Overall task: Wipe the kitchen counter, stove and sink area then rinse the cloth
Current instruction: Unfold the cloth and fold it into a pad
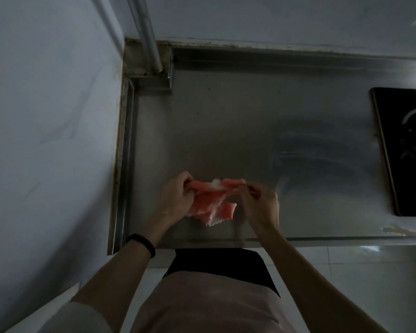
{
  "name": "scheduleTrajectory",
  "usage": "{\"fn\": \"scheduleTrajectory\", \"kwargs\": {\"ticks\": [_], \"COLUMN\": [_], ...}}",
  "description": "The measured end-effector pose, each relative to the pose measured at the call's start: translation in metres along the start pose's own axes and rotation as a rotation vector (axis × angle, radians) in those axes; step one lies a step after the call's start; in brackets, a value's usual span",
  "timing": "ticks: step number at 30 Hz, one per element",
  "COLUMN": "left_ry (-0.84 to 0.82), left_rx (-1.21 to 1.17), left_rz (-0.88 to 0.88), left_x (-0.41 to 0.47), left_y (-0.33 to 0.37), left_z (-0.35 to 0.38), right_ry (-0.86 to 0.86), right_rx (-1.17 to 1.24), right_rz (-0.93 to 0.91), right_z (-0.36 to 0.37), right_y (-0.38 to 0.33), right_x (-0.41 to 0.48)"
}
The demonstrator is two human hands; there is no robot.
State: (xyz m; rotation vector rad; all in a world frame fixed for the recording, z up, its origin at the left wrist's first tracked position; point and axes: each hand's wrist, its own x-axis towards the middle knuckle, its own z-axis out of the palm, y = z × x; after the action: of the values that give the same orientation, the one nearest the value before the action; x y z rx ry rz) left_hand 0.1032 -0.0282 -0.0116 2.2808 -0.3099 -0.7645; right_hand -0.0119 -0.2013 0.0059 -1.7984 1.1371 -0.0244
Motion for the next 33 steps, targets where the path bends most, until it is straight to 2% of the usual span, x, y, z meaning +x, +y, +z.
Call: {"fn": "scheduleTrajectory", "kwargs": {"ticks": [3,8,11,14,16,19,21,23,26,33], "left_ry": [0.058,0.049,0.012,0.041,0.140,0.341,0.373,0.351,0.282,-0.023], "left_rx": [-0.132,-0.197,-0.238,-0.291,-0.361,-0.477,-0.581,-0.610,-0.507,-0.319], "left_rz": [0.057,0.092,0.060,0.047,0.047,0.074,0.107,0.130,0.168,0.078], "left_x": [-0.010,-0.007,-0.001,0.006,0.012,0.022,0.025,0.024,0.012,-0.036], "left_y": [0.001,0.011,0.016,0.019,0.022,0.027,0.031,0.033,0.027,-0.011], "left_z": [-0.015,-0.039,-0.049,-0.056,-0.060,-0.069,-0.074,-0.073,-0.068,-0.041], "right_ry": [-0.026,-0.143,-0.131,-0.115,-0.084,-0.027,-0.043,-0.087,-0.185,-0.322], "right_rx": [0.156,0.626,0.718,0.594,0.546,0.591,0.626,0.622,0.523,-0.056], "right_rz": [0.010,0.127,0.185,0.122,0.045,-0.095,-0.159,-0.214,-0.280,-0.281], "right_z": [-0.009,-0.016,-0.020,-0.023,-0.025,-0.036,-0.043,-0.050,-0.062,-0.069], "right_y": [-0.004,-0.021,-0.029,-0.029,-0.033,-0.047,-0.053,-0.052,-0.034,0.046], "right_x": [0.012,0.027,0.042,0.056,0.064,0.076,0.083,0.082,0.067,0.035]}}
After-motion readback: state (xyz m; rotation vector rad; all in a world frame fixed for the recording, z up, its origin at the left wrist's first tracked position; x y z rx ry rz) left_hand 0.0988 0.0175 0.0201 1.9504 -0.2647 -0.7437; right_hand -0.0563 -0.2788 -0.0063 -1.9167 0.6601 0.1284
